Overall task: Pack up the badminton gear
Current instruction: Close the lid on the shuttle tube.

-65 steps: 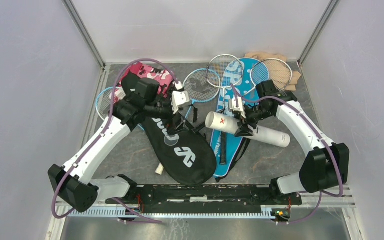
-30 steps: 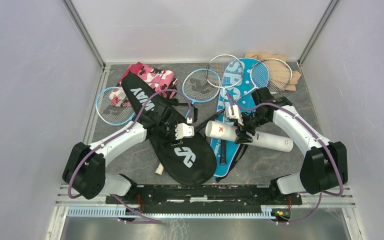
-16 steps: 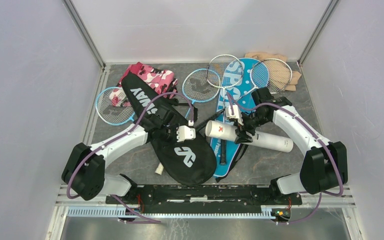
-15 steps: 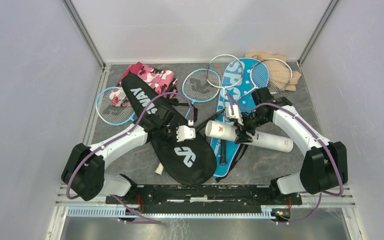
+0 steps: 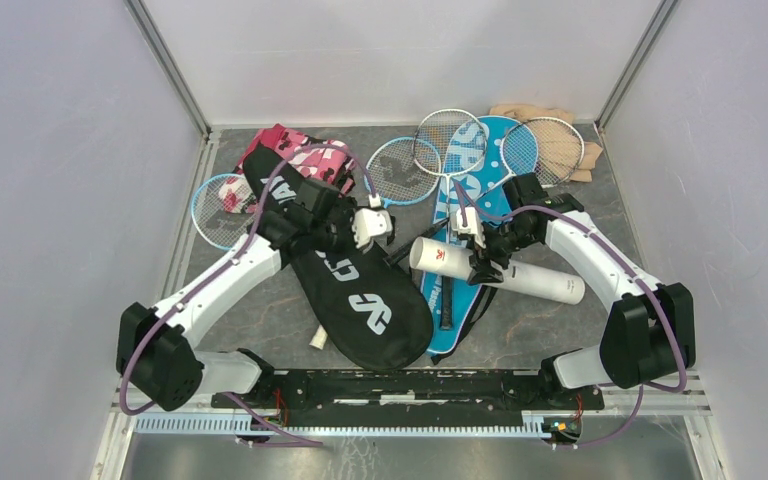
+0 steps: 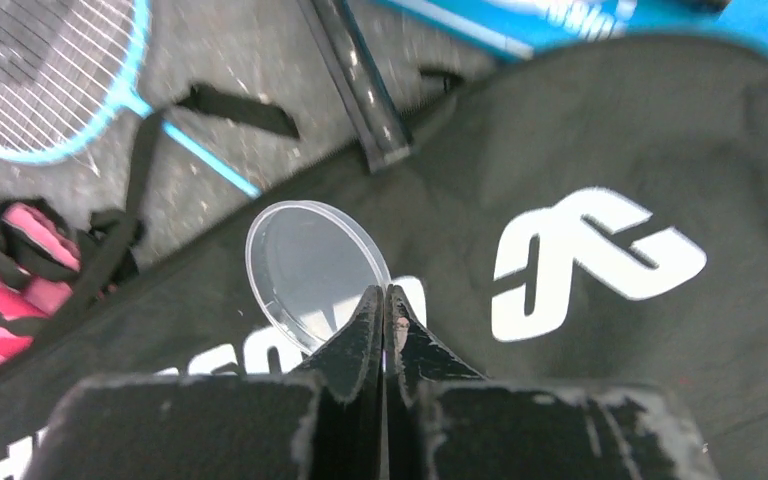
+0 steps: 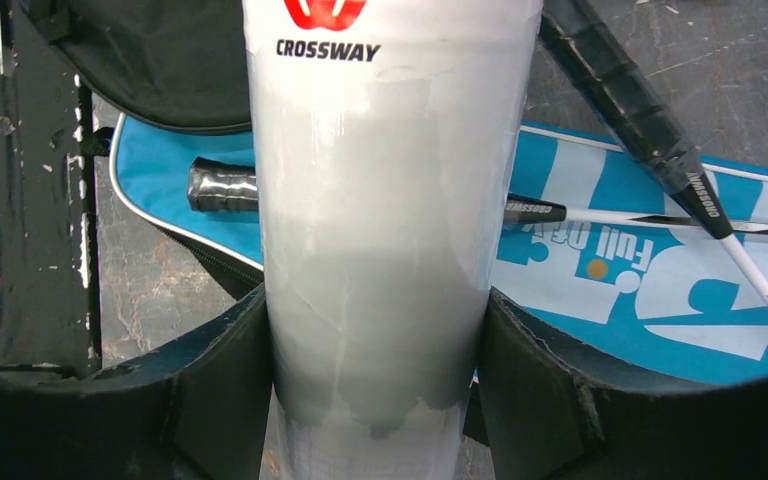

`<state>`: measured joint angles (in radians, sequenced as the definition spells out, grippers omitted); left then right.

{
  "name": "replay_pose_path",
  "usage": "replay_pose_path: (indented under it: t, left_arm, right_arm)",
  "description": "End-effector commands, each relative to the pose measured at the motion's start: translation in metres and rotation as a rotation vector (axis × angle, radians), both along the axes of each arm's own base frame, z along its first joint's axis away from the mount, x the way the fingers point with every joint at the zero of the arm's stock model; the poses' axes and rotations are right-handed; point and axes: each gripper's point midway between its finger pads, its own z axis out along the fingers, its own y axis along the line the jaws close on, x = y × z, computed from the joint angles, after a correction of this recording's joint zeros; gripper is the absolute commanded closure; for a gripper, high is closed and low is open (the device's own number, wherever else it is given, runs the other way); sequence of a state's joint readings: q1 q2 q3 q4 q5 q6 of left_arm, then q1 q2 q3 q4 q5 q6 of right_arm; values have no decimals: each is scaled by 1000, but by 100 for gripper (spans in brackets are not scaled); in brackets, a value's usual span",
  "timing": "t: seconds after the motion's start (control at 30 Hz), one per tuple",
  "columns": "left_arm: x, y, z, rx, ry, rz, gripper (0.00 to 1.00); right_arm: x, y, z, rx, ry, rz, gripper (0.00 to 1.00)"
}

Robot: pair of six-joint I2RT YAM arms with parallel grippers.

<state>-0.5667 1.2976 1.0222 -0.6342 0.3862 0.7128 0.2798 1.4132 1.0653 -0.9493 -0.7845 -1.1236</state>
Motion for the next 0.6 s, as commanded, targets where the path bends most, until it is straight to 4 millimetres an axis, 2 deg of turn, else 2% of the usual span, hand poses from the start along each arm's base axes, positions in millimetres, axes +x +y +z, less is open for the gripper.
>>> replay_pose_path:
  t: [0.0, 0.17, 0.23, 0.33, 0.43, 0.57]
  left_arm:
    - [1, -34, 69, -242, 31, 10, 98]
    - [6, -63, 120, -448, 87, 44, 98]
    - [6, -72, 134, -515, 114, 45, 98]
    - [5, -83, 142, -581, 175, 44, 98]
    - [9, -90, 141, -625, 214, 71, 98]
    - [10, -98, 145, -682, 260, 80, 98]
  right_arm:
    - [19, 13, 24, 73, -76, -25, 87]
    - [33, 21, 39, 110, -100, -63, 87]
    - [37, 24, 44, 127, -102, -73, 87]
    - [41, 29, 54, 157, -107, -89, 87]
    - [43, 33, 63, 189, -113, -101, 87]
    - [43, 35, 67, 207, -107, -109, 87]
